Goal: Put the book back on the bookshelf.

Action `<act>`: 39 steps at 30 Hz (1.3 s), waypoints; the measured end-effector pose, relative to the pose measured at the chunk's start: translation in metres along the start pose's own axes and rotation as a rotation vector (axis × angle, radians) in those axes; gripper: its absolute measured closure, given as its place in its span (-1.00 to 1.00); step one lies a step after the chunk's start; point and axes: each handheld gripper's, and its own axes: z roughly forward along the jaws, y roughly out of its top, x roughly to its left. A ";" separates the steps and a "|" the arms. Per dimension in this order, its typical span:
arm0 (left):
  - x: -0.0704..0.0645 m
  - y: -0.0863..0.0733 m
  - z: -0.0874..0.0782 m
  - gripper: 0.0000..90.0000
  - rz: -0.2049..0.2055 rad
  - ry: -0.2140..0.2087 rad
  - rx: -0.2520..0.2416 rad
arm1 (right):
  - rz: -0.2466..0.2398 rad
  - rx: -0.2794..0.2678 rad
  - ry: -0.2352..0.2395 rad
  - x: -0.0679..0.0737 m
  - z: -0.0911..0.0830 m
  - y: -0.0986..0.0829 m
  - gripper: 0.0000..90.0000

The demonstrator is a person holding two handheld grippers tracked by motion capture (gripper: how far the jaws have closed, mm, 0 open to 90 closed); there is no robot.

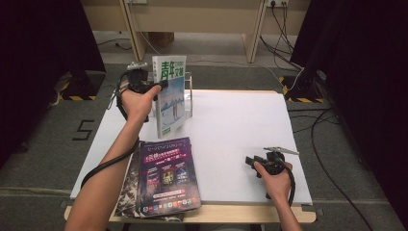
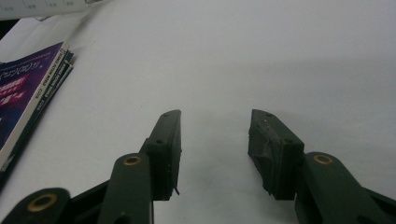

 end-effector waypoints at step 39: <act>0.003 0.013 0.025 0.64 -0.002 0.104 -0.039 | -0.006 -0.002 -0.001 -0.001 0.001 0.000 0.22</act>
